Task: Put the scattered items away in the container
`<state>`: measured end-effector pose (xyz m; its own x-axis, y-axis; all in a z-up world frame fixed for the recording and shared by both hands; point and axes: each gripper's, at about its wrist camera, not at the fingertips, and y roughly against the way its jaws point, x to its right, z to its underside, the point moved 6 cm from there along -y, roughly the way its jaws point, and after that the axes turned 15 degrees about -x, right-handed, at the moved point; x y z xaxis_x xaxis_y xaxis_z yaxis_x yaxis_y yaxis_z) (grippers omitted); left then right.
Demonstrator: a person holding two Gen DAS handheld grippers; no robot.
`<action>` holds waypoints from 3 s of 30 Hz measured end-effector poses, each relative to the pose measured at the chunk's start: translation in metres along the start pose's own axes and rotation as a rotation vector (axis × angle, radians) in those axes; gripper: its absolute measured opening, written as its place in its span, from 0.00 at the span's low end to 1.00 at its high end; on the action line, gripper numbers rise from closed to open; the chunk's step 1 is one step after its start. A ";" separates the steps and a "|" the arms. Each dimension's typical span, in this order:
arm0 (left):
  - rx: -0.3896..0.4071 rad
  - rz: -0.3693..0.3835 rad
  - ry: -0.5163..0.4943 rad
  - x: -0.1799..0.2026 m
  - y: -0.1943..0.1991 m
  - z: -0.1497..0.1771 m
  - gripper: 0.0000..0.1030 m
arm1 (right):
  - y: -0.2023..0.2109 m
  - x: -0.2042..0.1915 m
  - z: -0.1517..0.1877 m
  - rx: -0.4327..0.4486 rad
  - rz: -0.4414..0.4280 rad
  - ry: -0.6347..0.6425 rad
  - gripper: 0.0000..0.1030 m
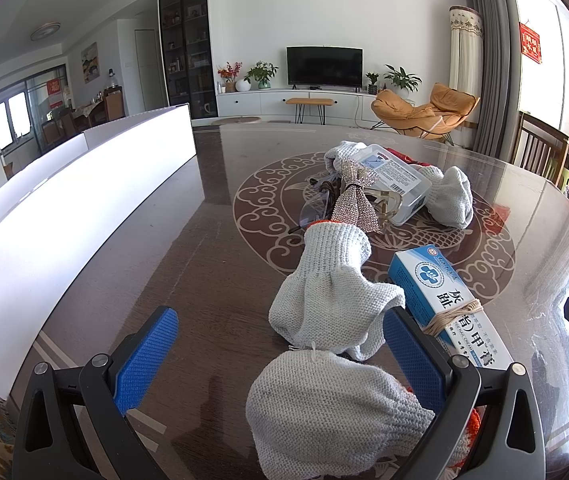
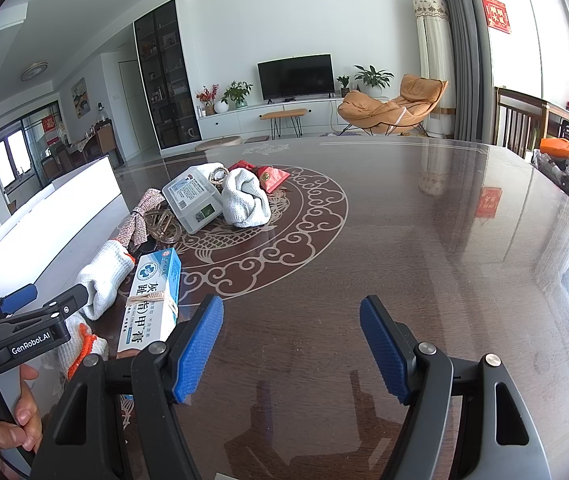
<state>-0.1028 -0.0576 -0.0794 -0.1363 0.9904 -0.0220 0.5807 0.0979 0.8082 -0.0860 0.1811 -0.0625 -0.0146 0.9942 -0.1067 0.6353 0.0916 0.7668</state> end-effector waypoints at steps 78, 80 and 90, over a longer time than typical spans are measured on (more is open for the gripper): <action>0.005 -0.003 -0.002 -0.007 0.004 0.004 1.00 | 0.002 -0.002 0.001 0.001 -0.001 -0.006 0.70; 0.005 -0.002 -0.002 -0.009 0.005 0.005 1.00 | 0.002 -0.002 0.001 0.001 -0.001 -0.006 0.70; 0.005 -0.002 -0.003 -0.009 0.005 0.005 1.00 | 0.002 -0.003 0.001 0.000 -0.002 -0.007 0.70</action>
<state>-0.0946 -0.0659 -0.0779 -0.1354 0.9905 -0.0254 0.5844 0.1006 0.8052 -0.0842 0.1781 -0.0614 -0.0106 0.9936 -0.1123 0.6355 0.0934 0.7664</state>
